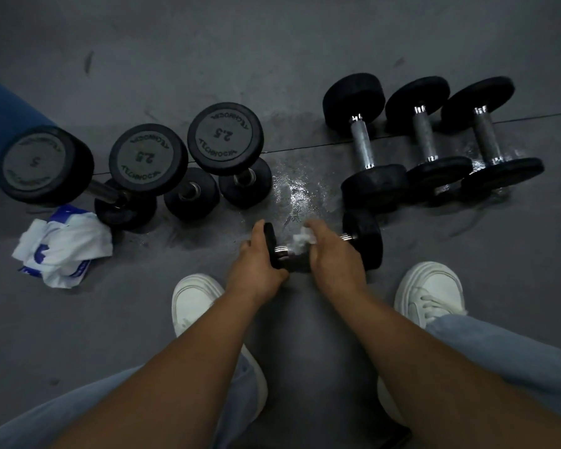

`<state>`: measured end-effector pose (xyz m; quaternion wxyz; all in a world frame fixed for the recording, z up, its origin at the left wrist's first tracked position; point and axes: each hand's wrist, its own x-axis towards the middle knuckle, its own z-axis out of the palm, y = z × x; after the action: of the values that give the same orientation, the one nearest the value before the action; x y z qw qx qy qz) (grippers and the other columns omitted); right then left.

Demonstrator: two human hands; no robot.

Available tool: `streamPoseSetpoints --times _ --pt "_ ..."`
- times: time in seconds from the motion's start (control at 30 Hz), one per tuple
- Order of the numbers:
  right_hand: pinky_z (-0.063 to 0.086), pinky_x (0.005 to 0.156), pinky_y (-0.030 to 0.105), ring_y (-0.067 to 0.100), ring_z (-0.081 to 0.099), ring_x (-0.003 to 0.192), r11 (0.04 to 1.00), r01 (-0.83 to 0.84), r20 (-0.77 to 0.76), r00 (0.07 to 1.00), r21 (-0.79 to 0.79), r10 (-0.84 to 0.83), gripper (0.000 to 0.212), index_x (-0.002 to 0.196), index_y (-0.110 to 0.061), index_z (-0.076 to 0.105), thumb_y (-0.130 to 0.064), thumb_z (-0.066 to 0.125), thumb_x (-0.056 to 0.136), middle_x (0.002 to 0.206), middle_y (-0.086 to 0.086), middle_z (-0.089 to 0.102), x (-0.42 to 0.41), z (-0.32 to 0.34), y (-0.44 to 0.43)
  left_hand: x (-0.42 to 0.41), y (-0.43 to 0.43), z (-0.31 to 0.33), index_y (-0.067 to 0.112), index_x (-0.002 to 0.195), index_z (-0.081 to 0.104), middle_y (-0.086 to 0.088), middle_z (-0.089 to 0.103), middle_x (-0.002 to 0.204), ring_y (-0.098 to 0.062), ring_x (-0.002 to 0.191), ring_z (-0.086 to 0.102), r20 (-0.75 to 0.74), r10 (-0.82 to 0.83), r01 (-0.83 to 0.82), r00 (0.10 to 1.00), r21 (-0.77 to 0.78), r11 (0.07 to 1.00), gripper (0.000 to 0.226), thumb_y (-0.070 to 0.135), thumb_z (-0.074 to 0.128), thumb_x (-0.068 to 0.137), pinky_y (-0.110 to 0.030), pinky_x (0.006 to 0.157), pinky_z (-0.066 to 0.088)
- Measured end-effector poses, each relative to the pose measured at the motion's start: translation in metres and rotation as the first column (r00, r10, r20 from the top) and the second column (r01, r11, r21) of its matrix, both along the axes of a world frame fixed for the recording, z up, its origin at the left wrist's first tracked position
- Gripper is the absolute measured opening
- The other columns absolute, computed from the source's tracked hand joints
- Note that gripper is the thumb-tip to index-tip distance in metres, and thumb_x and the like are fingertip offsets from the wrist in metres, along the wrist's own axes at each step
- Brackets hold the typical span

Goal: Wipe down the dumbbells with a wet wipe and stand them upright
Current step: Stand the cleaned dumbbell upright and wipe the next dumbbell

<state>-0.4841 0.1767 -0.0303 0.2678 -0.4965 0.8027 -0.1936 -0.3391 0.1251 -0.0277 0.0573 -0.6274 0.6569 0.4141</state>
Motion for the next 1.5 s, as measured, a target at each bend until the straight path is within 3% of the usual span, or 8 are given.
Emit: streamPoseSetpoints --times 0.3,0.43,0.57,0.73,0.87,1.03,1.27,1.5 --pt "0.043 0.096 0.04 0.033 0.057 0.095 0.951 -0.306 0.008 0.952 -0.053 0.307 0.024 0.101 -0.009 0.07 -0.007 0.055 0.082 0.099 0.011 0.064 0.025 -0.016 0.01 0.0 -0.004 0.0 0.035 0.152 0.008 -0.015 0.041 0.141 -0.036 0.122 0.054 -0.018 0.005 -0.005 1.0 0.006 1.0 0.111 0.029 0.08 0.067 -0.046 0.1 0.047" --pt "0.05 0.086 0.036 0.023 0.061 0.089 0.969 0.226 0.179 0.962 -0.096 -0.207 0.038 0.1 -0.005 0.067 -0.011 0.036 0.079 0.098 0.01 0.062 0.011 -0.013 0.002 -0.002 -0.007 0.001 0.033 0.152 0.01 -0.016 0.044 0.138 -0.035 0.118 0.056 0.0 -0.014 0.014 1.0 -0.013 1.0 0.11 0.025 0.079 0.066 -0.043 0.098 0.048" --pt "0.033 0.102 0.021 0.029 0.051 0.119 0.987 -0.159 0.206 0.966 0.005 0.155 0.051 0.128 -0.005 0.057 -0.002 0.039 0.08 0.128 0.015 0.056 0.024 -0.003 0.011 -0.002 -0.009 0.002 0.033 0.151 0.012 -0.015 0.045 0.139 -0.035 0.118 0.056 -0.009 -0.004 0.004 1.0 -0.014 1.0 0.108 0.026 0.079 0.067 -0.042 0.098 0.048" --pt "0.046 0.057 0.019 0.005 0.06 0.053 0.875 0.461 0.478 0.741 0.148 -0.471 0.043 0.119 -0.013 0.065 0.005 0.041 0.089 0.09 0.013 0.069 0.01 -0.014 -0.003 -0.003 -0.008 0.003 0.033 0.152 0.012 -0.015 0.043 0.139 -0.035 0.118 0.055 0.01 -0.005 0.005 1.0 -0.016 1.0 0.108 0.023 0.078 0.067 -0.039 0.098 0.048" --pt "0.051 0.051 0.026 0.014 0.062 0.051 0.937 0.344 0.478 0.813 0.066 -0.332 0.036 0.121 -0.027 0.061 -0.007 0.051 0.092 0.079 0.006 0.069 0.013 -0.007 0.005 -0.004 -0.008 0.005 0.033 0.152 0.011 -0.016 0.043 0.14 -0.035 0.117 0.056 0.019 -0.013 0.013 1.0 -0.004 1.0 0.109 0.023 0.079 0.068 -0.038 0.097 0.048" --pt "0.05 0.071 0.039 0.032 0.063 0.088 0.977 0.211 -0.004 0.977 -0.029 -0.212 0.02 0.106 -0.024 0.056 -0.014 0.047 0.092 0.106 0.004 0.064 -0.009 0.002 0.001 -0.004 -0.008 0.005 0.034 0.152 0.01 -0.014 0.042 0.141 -0.035 0.118 0.055 0.024 -0.012 0.012 1.0 -0.007 1.0 0.11 0.024 0.079 0.067 -0.042 0.099 0.048" --pt "0.043 0.093 0.025 0.014 0.055 0.12 0.985 -0.14 0.213 0.97 0.101 0.116 0.043 0.141 -0.042 0.039 -0.037 0.026 0.101 0.139 -0.011 0.05 0.033 -0.013 0.027 -0.004 -0.009 0.005 0.032 0.153 0.01 -0.016 0.045 0.137 -0.036 0.117 0.057 0.007 -0.009 0.009 1.0 -0.003 1.0 0.105 0.031 0.077 0.072 -0.041 0.097 0.049" --pt "0.048 0.094 0.045 0.034 0.052 0.122 0.916 -0.326 0.102 0.945 0.233 0.31 0.067 0.145 -0.029 0.032 -0.007 0.048 0.085 0.156 -0.004 0.025 0.003 0.011 0.014 -0.005 -0.011 0.004 0.037 0.15 0.01 -0.015 0.044 0.134 -0.039 0.112 0.059 0.07 -0.011 0.012 0.997 -0.006 1.0 0.106 0.032 0.076 0.068 -0.043 0.094 0.05"
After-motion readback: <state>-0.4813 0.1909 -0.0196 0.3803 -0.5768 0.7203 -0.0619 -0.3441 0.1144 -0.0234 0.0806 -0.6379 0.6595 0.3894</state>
